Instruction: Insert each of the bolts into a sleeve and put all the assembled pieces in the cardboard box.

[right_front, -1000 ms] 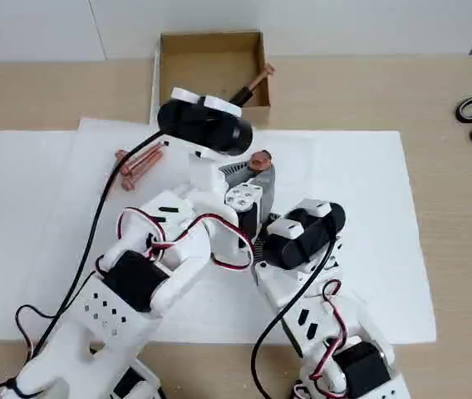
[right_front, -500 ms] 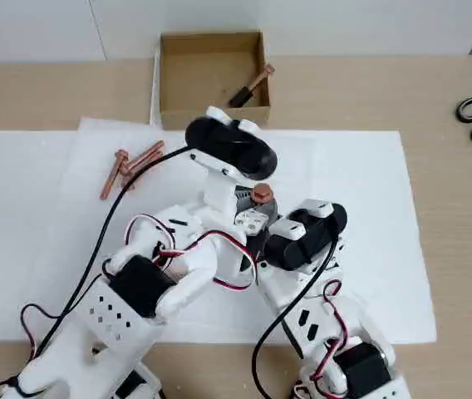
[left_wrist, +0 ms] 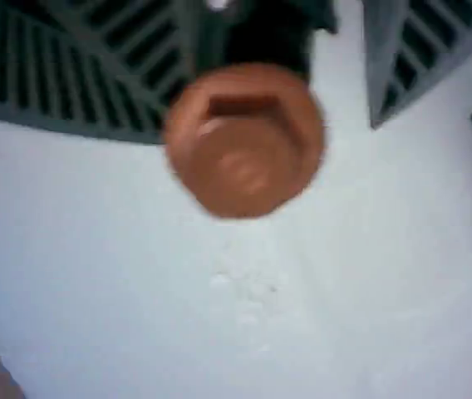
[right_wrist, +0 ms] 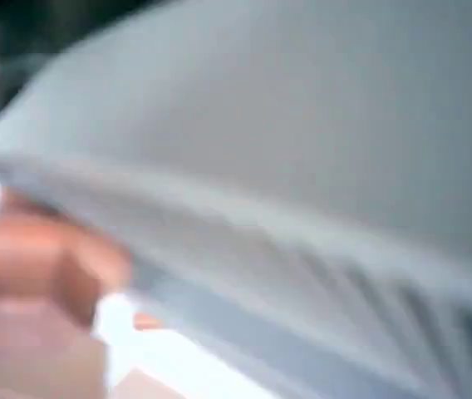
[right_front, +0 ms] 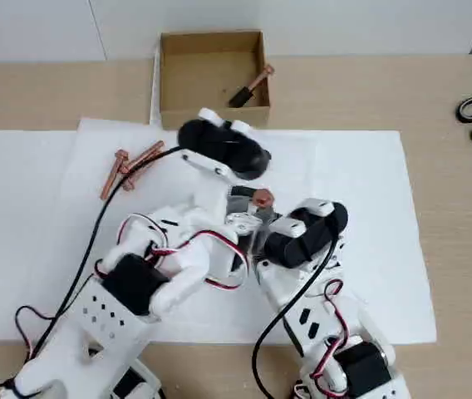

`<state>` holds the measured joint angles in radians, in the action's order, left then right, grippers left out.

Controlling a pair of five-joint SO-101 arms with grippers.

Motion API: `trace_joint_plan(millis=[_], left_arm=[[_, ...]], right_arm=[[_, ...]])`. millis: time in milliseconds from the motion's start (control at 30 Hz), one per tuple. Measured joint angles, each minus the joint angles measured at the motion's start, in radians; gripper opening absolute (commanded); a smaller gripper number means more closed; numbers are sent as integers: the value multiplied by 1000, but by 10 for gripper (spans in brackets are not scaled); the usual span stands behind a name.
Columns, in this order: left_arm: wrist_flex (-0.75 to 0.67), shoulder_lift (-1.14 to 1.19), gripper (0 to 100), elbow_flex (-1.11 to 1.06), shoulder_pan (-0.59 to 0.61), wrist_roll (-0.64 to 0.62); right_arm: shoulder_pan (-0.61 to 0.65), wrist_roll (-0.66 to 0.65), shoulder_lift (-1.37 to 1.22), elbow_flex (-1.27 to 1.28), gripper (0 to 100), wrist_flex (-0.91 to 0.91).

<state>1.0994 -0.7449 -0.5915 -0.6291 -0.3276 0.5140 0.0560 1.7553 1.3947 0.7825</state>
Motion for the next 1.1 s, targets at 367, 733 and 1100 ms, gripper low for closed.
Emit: trace_joint_plan(millis=[367, 733, 1100], left_arm=[[250, 2, 271, 270, 110, 6], [436, 2, 275, 491, 529, 37], [451, 2, 273, 491, 595, 46]], right_arm=[[-35, 0, 3, -3, 4, 0], [-173, -3, -201, -78, 4, 26], [-181, -43, -1040, -763, 4, -155]])
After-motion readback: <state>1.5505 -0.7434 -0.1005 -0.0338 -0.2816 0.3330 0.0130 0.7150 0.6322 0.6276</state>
